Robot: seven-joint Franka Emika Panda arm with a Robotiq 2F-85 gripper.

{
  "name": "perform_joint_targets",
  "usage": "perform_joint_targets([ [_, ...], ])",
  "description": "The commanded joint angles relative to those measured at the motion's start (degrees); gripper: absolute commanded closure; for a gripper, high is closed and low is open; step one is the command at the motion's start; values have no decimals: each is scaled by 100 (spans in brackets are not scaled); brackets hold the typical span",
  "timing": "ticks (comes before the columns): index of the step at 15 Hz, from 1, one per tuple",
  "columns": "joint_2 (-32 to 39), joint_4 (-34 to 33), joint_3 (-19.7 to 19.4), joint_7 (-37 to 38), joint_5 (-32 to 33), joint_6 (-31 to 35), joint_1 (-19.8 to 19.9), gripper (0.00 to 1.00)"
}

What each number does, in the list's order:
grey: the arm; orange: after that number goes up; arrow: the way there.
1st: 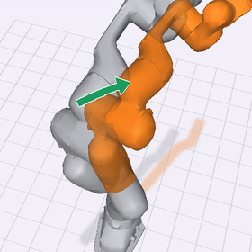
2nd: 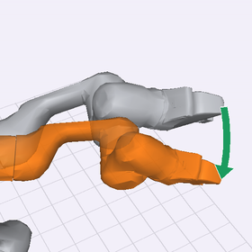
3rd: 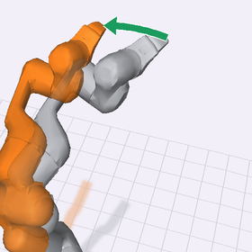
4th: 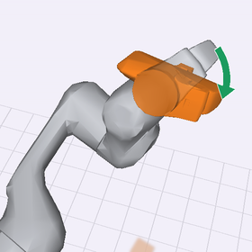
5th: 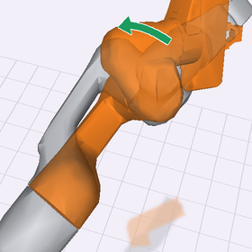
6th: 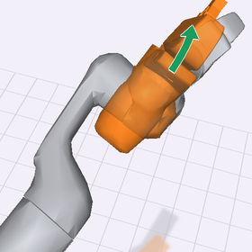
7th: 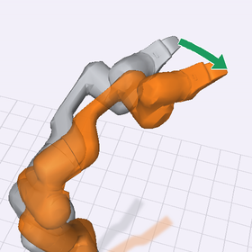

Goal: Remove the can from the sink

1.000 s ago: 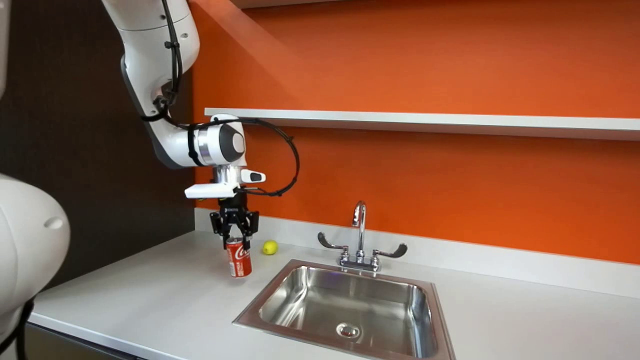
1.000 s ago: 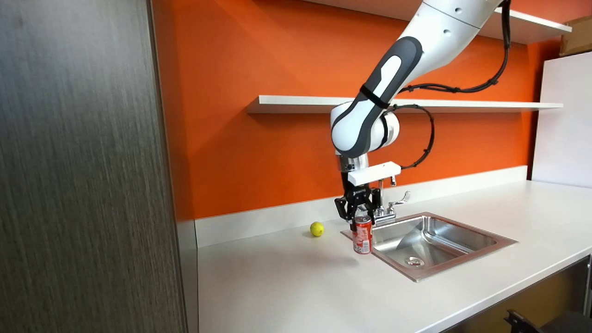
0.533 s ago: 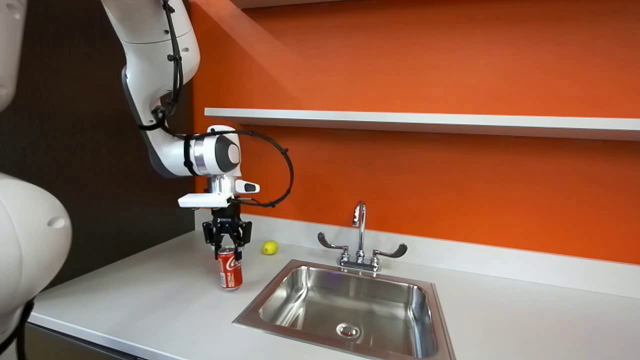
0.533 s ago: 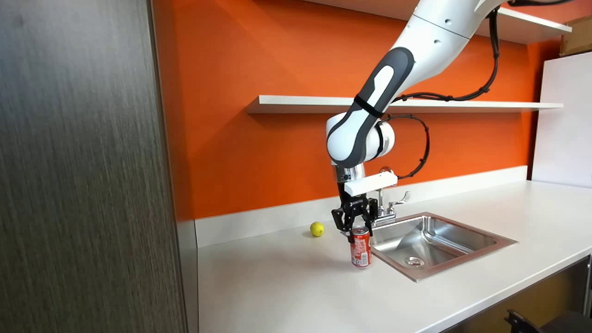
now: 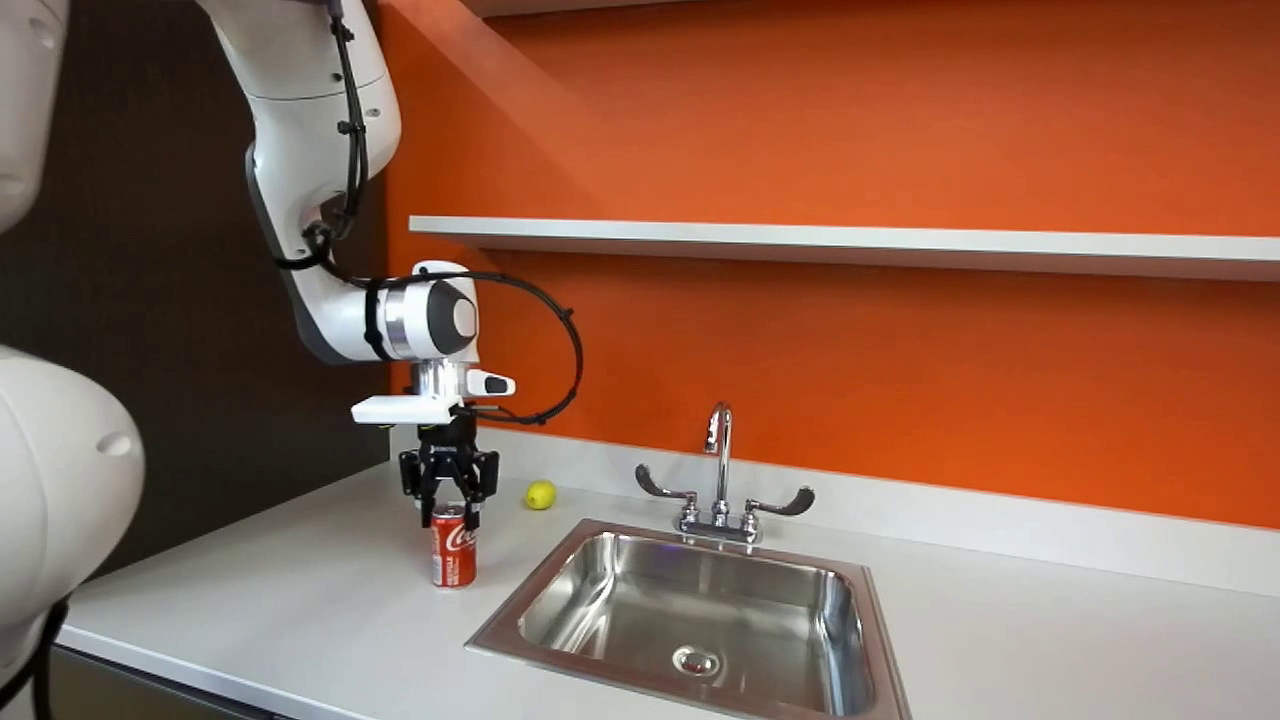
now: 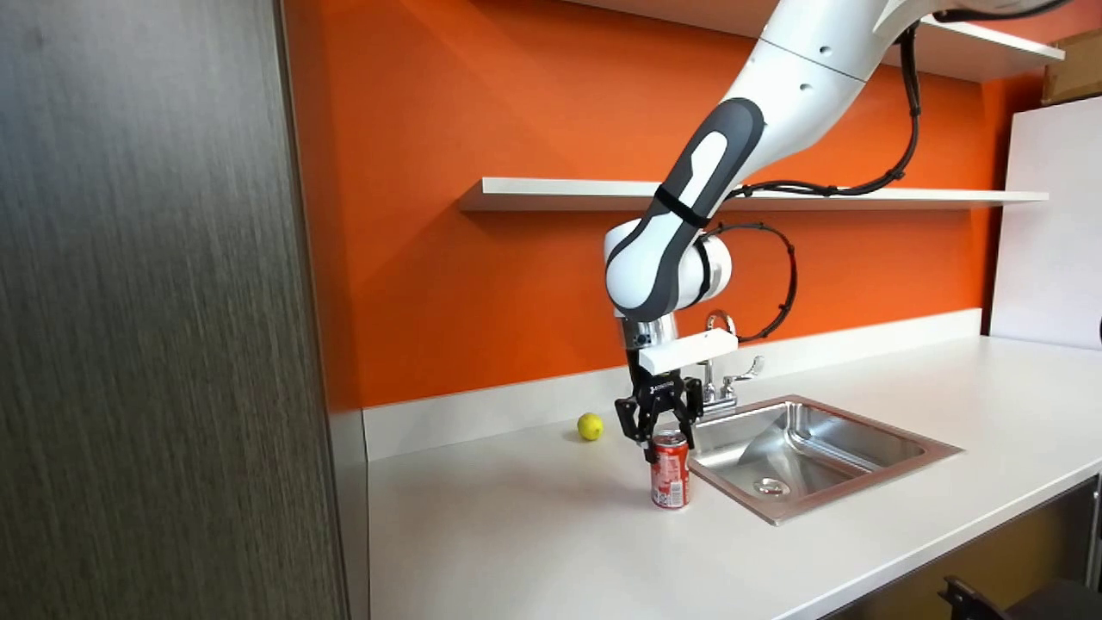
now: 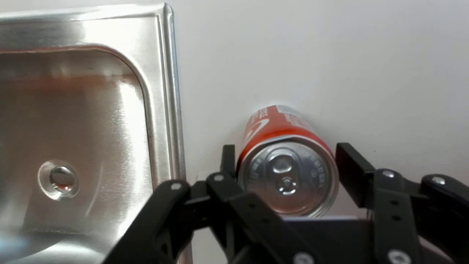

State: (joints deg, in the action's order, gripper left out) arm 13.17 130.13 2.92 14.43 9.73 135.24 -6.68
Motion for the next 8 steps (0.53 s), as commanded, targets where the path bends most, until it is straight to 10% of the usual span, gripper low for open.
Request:
perform_joint_targets([
  [1, -45, 1, 14, -137, -98, 45, -3, 1],
  [8, -565, 276, -45, 40, -5, 12, 1, 0],
])
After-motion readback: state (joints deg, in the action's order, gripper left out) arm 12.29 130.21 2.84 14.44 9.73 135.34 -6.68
